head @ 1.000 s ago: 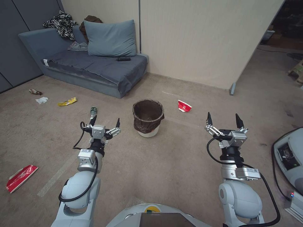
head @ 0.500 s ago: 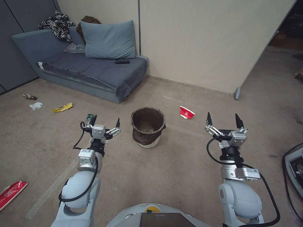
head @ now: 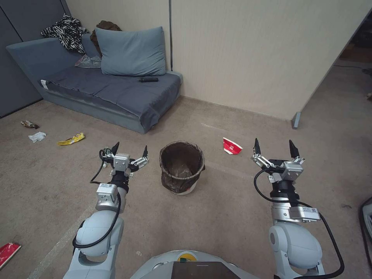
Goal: Pick up the trash bin, then pick up the garbage from the floor and place it into the trash bin.
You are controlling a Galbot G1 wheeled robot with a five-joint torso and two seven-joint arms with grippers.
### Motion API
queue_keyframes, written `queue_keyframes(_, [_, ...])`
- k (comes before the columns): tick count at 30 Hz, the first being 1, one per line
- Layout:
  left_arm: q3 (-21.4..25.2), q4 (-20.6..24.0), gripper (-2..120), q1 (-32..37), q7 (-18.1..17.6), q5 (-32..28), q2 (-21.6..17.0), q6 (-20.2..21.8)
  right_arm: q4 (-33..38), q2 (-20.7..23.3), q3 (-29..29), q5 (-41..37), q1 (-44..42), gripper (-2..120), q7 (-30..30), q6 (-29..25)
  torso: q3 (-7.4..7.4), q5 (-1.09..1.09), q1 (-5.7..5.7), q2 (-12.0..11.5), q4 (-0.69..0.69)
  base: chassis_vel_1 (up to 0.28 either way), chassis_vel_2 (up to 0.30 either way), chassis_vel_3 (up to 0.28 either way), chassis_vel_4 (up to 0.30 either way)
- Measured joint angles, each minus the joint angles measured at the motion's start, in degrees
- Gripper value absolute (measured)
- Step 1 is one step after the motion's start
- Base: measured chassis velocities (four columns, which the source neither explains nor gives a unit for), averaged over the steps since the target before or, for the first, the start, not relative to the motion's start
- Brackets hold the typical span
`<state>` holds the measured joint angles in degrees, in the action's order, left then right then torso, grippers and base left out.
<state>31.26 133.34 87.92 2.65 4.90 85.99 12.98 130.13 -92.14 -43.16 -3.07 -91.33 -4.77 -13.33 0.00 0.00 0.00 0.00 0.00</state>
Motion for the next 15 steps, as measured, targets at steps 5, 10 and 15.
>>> queue_keyframes(5, [-0.3,-0.1,100,0.0,0.0,0.0,0.0,0.1,-0.2,0.0,0.0,0.1,0.0,100,-0.1,-0.1,0.0,0.0,0.0,0.0,0.0,-0.103,0.114,0.102,-0.114])
queue_keyframes(10, [-0.4,-0.1,100,0.1,0.0,0.1,0.0,0.2,-0.2,0.0,-0.1,0.1,0.1,100,-0.1,-0.1,0.0,0.0,0.0,0.0,0.0,-0.107,0.11,0.114,-0.124])
queue_keyframes(15, [-0.5,-0.1,100,0.1,0.0,0.2,0.0,0.2,-0.2,0.0,-0.1,0.1,0.0,100,-0.1,-0.1,0.0,-0.01,0.0,0.0,0.0,-0.118,0.121,0.121,-0.125])
